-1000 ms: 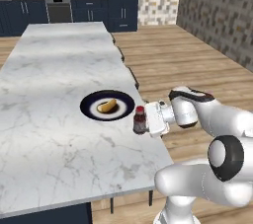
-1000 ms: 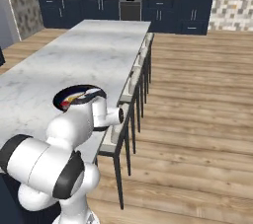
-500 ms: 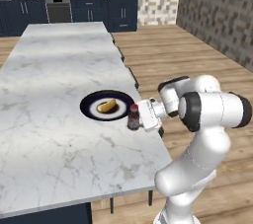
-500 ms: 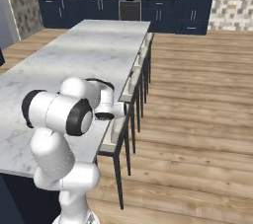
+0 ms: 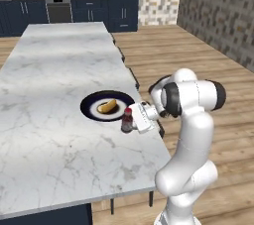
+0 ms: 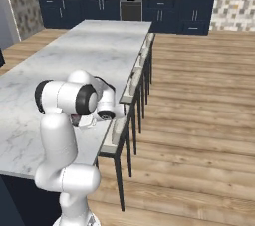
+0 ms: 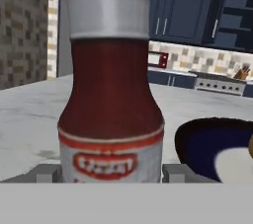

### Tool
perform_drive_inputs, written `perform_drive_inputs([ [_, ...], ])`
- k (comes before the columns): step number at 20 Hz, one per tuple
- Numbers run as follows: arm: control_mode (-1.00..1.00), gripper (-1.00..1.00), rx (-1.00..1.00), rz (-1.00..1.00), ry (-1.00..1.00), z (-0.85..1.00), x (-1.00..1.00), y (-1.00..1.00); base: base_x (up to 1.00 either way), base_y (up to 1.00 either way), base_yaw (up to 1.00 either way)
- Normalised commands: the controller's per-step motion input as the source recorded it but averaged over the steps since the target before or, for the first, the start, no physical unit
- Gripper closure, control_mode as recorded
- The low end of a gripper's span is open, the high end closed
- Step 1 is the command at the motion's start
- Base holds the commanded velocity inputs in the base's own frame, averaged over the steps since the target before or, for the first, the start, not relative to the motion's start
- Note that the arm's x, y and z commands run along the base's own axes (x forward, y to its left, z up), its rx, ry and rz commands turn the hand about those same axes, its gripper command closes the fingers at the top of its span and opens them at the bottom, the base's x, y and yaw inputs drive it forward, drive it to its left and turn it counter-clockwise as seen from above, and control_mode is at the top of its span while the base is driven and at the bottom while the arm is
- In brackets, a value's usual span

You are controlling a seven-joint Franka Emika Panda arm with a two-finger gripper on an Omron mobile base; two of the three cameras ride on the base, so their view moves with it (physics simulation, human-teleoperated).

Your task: Move the hot dog bun to the plate on the dining table and place the condiment next to that plate. Then navigate to the fridge and take the sausage and place it on the plate as well.

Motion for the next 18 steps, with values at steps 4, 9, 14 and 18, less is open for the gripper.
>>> perform_drive_inputs([
  [4,-1.00,1.00,0.00,0.01,0.04,-0.17,0.02,0.09,0.00,0.00,0.00],
  [9,-1.00,1.00,0.00,0.01,0.00,-0.22,0.06,0.04,0.00,0.00,0.00],
  [14,-1.00,1.00,0.00,0.00,0.00,-0.16,0.20,0.00,0.00,0.00,0.00],
  [18,-1.00,-1.00,-0.05,0.00,0.00,-0.28,0.06,0.11,0.00,0.00,0.00],
])
